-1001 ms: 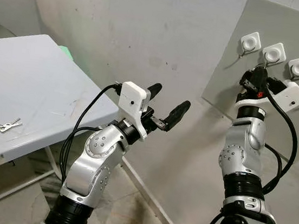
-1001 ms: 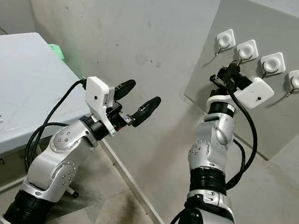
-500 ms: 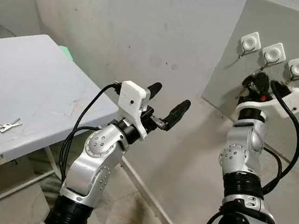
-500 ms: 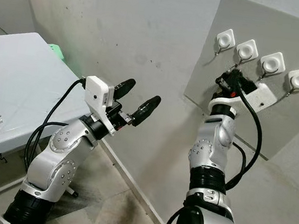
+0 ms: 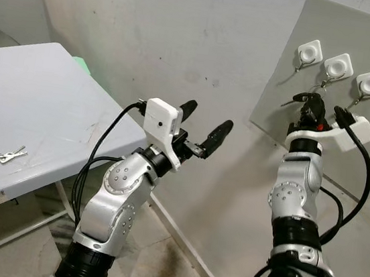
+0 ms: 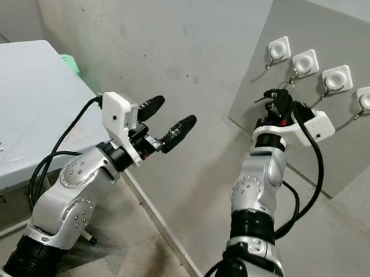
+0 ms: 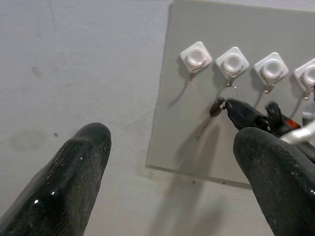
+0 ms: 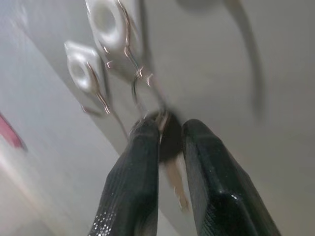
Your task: Hang keys on a hook
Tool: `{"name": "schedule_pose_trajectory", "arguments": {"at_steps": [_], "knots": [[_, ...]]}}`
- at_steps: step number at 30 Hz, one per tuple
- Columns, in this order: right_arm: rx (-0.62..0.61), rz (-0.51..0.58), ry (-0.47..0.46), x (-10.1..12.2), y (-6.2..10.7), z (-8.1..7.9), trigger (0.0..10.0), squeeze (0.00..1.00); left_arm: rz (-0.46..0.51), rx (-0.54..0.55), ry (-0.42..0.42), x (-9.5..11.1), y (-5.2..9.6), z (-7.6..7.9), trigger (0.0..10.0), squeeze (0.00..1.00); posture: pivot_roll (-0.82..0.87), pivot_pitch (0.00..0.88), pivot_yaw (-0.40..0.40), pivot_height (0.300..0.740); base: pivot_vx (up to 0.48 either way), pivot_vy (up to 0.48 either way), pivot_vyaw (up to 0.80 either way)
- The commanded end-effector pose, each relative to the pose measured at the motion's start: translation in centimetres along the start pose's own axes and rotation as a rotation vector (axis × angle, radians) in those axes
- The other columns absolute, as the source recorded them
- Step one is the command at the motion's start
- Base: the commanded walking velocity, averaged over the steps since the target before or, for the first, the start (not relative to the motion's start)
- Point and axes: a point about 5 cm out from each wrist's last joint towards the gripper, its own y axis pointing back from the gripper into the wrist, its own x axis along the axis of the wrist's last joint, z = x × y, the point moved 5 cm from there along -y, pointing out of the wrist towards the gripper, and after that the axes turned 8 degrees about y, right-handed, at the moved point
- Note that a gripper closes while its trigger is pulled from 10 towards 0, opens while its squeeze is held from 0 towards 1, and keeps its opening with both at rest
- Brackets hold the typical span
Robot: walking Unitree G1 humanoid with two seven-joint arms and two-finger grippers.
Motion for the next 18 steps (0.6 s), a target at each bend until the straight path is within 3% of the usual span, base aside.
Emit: {"name": "schedule_pose_trajectory", "arguments": {"at_steps": [1,7,8,9,10,14,18], "knots": [[0.043,-0.007,0.039,-0.4,0.6,-0.4,10.0,1.0,0.018,0.016,0.004,0.4,0.1,0.0,10.0,0.0,0.06,0.0,-0.077,0.74,0.0,0.0,0.0],[0.185,0.052,0.328,-0.2,2.4,-1.3,10.0,1.0,0.034,0.074,0.022,0.4,0.7,-1.0,10.0,0.0,0.06,0.0,-0.079,0.74,0.0,0.0,0.0],[0.187,0.054,0.337,-0.2,2.7,-1.2,10.0,1.0,0.034,0.08,0.013,0.4,0.7,-1.1,10.0,0.0,0.06,0.0,-0.079,0.74,0.0,0.0,0.0],[0.194,0.058,0.364,-0.2,2.9,-1.2,10.0,0.43,0.034,0.086,0.01,0.3,0.8,-1.1,10.0,0.0,0.06,0.0,-0.079,0.74,0.0,0.0,0.0],[0.208,0.066,0.392,-0.2,3.1,-1.3,10.0,0.0,0.035,0.094,0.017,0.3,0.9,-1.3,10.0,0.0,0.06,0.0,-0.079,0.74,0.0,0.0,0.0],[0.243,0.053,0.434,-0.5,4.6,-1.1,10.0,0.0,0.046,0.167,0.024,-0.2,2.0,-2.3,10.0,0.0,0.05,0.0,-0.077,0.74,0.0,0.0,0.0],[0.246,0.001,0.45,-1.3,6.8,0.1,10.0,0.0,0.057,0.288,0.055,-1.0,4.2,-4.2,10.0,0.0,0.05,0.0,-0.078,0.74,0.0,0.0,0.0]]}}
